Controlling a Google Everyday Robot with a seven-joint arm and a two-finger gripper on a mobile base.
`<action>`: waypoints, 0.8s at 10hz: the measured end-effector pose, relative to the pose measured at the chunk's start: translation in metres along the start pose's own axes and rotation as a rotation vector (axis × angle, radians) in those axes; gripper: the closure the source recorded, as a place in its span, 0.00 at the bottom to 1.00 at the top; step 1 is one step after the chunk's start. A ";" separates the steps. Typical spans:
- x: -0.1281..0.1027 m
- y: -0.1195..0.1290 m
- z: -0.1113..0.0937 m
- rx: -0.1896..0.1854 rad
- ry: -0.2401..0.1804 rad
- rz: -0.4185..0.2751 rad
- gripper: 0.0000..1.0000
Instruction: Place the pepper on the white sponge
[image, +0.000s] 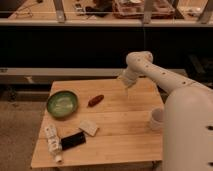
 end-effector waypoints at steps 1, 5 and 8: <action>0.000 0.000 0.000 0.000 0.000 0.000 0.20; -0.028 -0.026 0.005 0.041 -0.011 -0.075 0.20; -0.062 -0.041 0.020 0.048 -0.021 -0.172 0.20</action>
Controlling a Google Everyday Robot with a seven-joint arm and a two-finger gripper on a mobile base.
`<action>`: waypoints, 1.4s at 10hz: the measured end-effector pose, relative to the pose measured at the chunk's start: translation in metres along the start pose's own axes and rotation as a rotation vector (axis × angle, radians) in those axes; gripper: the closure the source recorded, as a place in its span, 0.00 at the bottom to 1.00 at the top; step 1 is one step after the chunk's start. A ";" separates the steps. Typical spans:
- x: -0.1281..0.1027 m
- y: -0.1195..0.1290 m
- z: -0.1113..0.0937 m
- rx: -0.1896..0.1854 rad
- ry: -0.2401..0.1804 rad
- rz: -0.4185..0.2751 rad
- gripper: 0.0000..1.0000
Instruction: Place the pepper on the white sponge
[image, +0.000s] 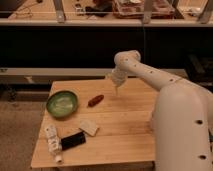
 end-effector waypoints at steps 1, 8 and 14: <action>-0.016 -0.004 0.014 -0.015 -0.012 -0.042 0.20; -0.072 -0.005 0.064 -0.043 -0.172 -0.087 0.20; -0.072 0.000 0.100 -0.075 -0.193 -0.072 0.20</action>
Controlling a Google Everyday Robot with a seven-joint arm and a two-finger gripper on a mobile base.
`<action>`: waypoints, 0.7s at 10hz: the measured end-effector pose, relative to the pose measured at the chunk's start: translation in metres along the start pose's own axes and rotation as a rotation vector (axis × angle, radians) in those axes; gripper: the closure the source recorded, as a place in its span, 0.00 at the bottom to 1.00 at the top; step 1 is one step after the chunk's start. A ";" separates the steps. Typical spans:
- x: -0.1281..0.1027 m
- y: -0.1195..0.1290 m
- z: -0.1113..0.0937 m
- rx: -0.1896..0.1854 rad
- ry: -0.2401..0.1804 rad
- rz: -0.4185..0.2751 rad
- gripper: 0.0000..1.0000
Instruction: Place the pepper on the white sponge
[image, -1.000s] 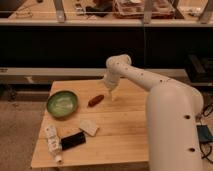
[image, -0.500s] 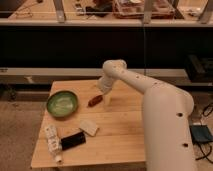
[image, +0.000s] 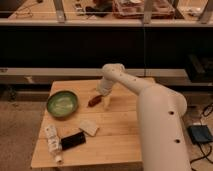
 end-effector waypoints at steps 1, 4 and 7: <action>0.000 -0.001 0.003 -0.004 -0.002 0.001 0.24; -0.003 -0.008 0.008 -0.004 -0.011 -0.003 0.46; -0.005 -0.013 0.004 -0.004 -0.019 -0.012 0.47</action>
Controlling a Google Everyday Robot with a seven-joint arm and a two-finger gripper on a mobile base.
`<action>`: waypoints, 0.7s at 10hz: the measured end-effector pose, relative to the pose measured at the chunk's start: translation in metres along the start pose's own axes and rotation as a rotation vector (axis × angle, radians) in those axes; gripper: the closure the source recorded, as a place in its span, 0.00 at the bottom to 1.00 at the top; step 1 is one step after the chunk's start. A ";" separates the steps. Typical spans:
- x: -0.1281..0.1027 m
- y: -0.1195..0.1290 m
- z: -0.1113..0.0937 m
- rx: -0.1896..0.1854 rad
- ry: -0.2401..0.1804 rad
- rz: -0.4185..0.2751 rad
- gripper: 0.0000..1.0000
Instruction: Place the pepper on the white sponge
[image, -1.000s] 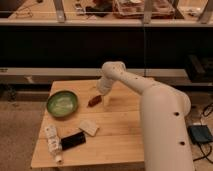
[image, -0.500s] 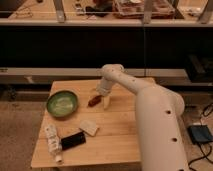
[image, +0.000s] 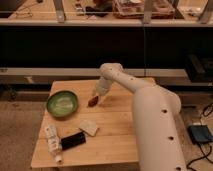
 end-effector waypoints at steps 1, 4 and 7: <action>-0.001 0.000 -0.001 -0.003 -0.002 -0.004 0.47; -0.005 0.003 0.003 -0.031 -0.008 -0.022 0.47; -0.007 0.005 0.008 -0.053 -0.013 -0.033 0.61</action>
